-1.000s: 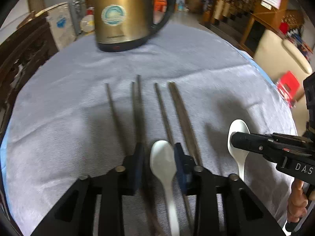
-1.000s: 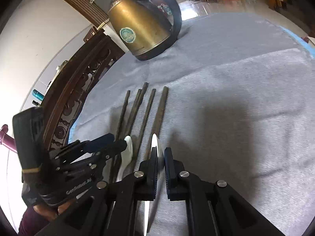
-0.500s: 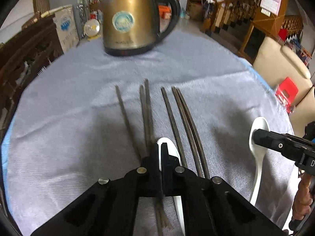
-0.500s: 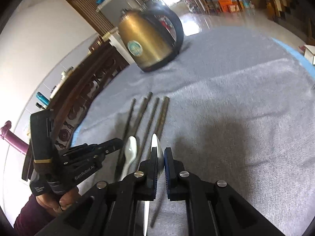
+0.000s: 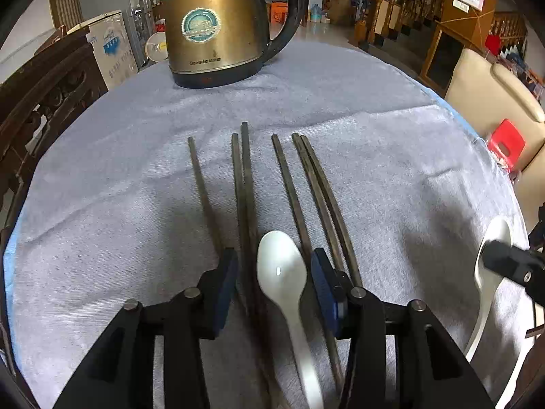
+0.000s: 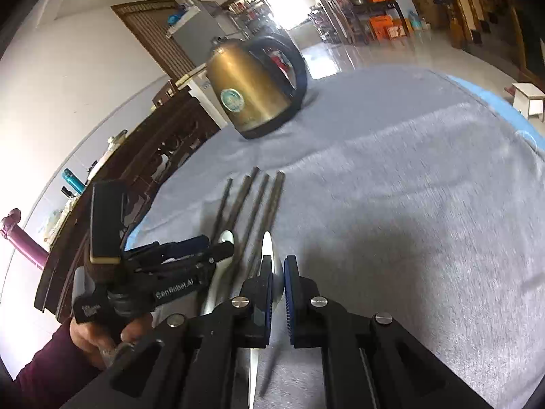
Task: Organize utensils
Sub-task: 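Lift the spoons with both tools and carry them toward the grey cup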
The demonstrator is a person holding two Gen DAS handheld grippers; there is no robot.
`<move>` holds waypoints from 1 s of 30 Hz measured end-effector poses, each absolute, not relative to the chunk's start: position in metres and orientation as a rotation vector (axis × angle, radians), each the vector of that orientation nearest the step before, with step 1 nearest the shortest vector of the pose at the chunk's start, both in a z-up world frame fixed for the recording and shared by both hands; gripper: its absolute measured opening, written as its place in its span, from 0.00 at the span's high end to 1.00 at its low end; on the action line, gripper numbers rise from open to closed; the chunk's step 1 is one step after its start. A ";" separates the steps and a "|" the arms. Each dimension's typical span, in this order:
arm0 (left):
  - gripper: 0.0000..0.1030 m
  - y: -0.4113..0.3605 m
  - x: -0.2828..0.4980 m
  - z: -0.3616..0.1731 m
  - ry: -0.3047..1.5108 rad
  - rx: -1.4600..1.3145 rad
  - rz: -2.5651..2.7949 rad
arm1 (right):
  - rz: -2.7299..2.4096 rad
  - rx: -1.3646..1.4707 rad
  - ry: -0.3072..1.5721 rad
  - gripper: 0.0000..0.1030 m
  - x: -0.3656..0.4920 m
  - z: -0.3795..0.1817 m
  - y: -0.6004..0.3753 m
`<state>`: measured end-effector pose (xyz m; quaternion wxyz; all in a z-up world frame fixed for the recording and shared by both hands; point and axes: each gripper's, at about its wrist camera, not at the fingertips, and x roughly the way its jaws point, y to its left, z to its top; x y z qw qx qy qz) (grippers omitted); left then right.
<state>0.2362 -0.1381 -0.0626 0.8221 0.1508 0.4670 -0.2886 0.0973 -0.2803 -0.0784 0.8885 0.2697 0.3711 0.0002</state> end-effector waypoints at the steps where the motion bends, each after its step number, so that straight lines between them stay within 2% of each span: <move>1: 0.72 -0.140 0.237 -0.064 0.991 0.330 -0.610 | -0.004 0.559 0.779 0.93 0.097 -0.081 -0.282; 2: 0.89 -0.142 0.238 -0.066 1.003 0.340 -0.608 | -0.007 0.561 0.783 0.93 0.096 -0.083 -0.284; 5: 0.95 -0.140 0.241 -0.069 1.000 0.335 -0.610 | -0.012 0.572 0.780 0.93 0.094 -0.086 -0.288; 14: 0.98 -0.113 0.239 -0.054 0.960 0.268 -0.585 | -0.021 0.541 0.732 0.93 0.084 -0.069 -0.279; 21: 0.98 -0.102 0.233 -0.030 0.898 0.258 -0.581 | -0.066 0.471 0.605 0.93 0.061 -0.030 -0.270; 24: 0.97 -0.106 0.235 -0.032 0.934 0.249 -0.585 | -0.069 0.448 0.570 0.93 0.055 -0.017 -0.267; 25: 0.87 -0.109 0.236 -0.037 0.960 0.249 -0.595 | -0.067 0.449 0.564 0.93 0.053 -0.016 -0.266; 26: 0.66 -0.112 0.236 -0.041 0.984 0.256 -0.591 | -0.062 0.453 0.563 0.93 0.051 -0.016 -0.266; 27: 0.58 -0.117 0.236 -0.047 0.997 0.271 -0.571 | -0.056 0.463 0.568 0.93 0.051 -0.018 -0.267; 28: 0.55 -0.120 0.236 -0.050 0.991 0.283 -0.558 | -0.054 0.469 0.574 0.93 0.051 -0.021 -0.267; 30: 0.55 -0.129 0.236 -0.059 0.994 0.302 -0.558 | -0.056 0.472 0.593 0.93 0.051 -0.029 -0.267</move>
